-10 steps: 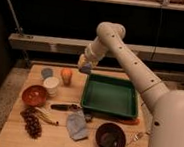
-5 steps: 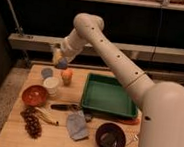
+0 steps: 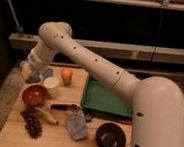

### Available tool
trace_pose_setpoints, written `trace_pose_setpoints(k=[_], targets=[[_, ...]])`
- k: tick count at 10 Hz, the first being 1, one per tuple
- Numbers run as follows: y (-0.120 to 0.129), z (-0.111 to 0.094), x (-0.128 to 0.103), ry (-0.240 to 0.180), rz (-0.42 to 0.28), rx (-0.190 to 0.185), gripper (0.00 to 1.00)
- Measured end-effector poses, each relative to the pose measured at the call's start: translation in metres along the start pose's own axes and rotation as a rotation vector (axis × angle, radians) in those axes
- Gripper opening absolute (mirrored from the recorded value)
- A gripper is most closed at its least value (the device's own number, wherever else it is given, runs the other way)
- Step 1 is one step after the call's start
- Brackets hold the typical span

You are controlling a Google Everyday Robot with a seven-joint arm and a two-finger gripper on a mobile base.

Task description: Wipe red bowl with sponge

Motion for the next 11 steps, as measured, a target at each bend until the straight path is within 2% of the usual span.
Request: trace_pose_setpoints(k=[2,4,5,11], targets=[[-0.025,0.039,-0.019,-0.059,-0.043,0.007,0.00],[-0.027,0.083,-0.050,-0.123,-0.043,0.000,0.04],[-0.027,0.089,-0.055,-0.130,-0.041,-0.001,0.04],[-0.026,0.088,-0.054,-0.129,-0.040,-0.002,0.04]])
